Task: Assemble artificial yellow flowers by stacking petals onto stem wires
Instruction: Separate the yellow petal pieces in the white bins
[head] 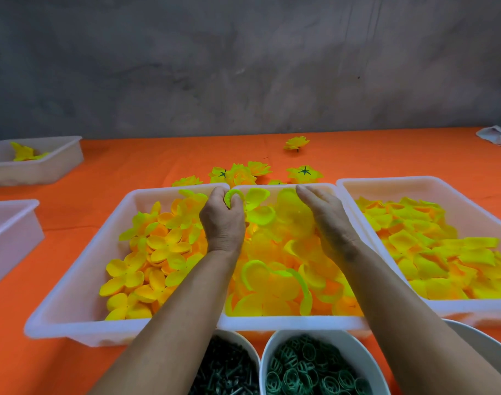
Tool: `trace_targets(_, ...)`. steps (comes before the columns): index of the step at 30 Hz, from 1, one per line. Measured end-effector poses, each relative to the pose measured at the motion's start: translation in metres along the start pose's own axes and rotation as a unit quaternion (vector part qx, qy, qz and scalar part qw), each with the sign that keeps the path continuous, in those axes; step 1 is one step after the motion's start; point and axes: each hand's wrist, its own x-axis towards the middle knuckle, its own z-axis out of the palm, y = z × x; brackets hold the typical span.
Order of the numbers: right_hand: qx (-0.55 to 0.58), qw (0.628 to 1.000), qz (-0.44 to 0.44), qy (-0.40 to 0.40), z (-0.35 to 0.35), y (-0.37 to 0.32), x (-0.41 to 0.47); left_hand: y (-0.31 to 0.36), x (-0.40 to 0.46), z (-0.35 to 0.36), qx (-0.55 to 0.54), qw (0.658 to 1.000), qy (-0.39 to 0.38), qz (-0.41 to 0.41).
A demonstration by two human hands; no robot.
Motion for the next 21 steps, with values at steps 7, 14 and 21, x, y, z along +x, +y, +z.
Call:
trace_targets(7,-0.36,0.924,-0.079,-0.106,0.005,0.007,-0.002,0.001,0.0,-0.002,-0.007,1.0,0.008,-0.012)
trace_targets(14,-0.309,0.932,-0.191,0.016,0.005,0.0,-0.007,-0.003,0.0,-0.001,-0.013,1.0,0.007,0.003)
trace_targets(21,-0.234,0.919,-0.293,0.121,0.008,-0.009,-0.013,-0.002,-0.001,-0.002,-0.024,0.998,0.038,0.043)
